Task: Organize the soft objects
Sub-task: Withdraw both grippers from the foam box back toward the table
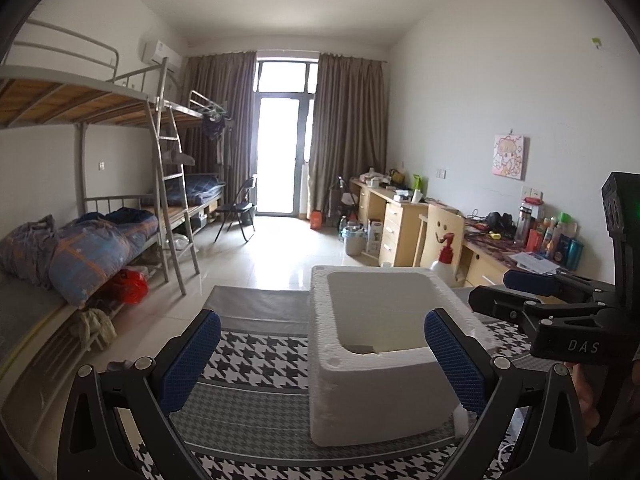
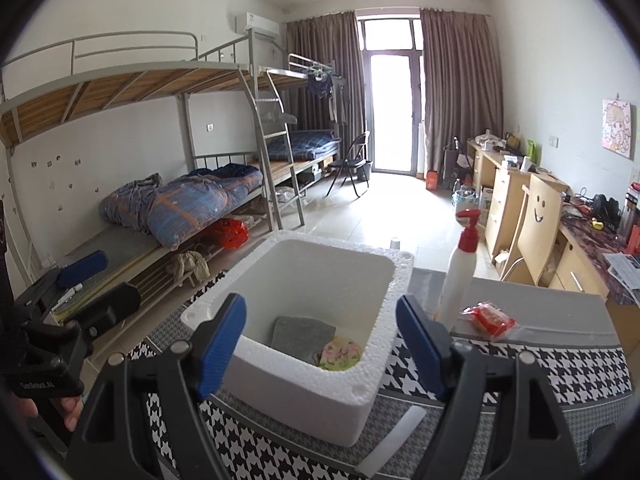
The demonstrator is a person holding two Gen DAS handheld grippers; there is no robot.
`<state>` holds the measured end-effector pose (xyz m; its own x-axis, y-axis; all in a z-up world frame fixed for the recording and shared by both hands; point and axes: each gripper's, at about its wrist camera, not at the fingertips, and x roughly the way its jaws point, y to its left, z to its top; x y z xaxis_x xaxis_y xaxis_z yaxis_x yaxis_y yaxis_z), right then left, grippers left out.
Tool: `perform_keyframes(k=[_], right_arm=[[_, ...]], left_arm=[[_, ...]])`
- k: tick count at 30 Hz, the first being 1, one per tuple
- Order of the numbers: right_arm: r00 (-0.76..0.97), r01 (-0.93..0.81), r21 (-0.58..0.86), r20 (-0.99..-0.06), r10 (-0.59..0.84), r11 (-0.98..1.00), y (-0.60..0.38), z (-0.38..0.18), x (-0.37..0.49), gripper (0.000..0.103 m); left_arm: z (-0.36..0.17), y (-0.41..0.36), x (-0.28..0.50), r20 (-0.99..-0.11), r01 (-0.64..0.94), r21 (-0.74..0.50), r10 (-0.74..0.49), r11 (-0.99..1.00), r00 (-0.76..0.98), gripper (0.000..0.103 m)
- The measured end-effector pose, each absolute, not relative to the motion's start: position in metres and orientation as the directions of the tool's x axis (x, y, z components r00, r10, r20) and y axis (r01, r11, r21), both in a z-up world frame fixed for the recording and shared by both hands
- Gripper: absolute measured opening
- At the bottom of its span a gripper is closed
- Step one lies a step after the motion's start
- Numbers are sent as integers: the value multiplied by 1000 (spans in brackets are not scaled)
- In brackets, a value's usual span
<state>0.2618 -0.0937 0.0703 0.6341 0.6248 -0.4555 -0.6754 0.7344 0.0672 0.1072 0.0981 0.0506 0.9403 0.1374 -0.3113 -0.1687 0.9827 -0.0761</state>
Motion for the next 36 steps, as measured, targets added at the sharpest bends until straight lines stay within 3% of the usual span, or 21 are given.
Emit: perform_keyframes(k=[26,30,36], right_arm=[[715,-602,64,-399,574,796,-150,69,236,81],[732,-584,62,-393,557,810,-160,68,233,87],[756,-556,63,-376,536,829,-176,67,224,87]], left_arm=[[54,55,102,-307,-69,-65,46,996,951,102],[53,47,101,-311,-52,-63,30,997,950,102],[52,34,102,-314,-22,-64,1,998,949,102]])
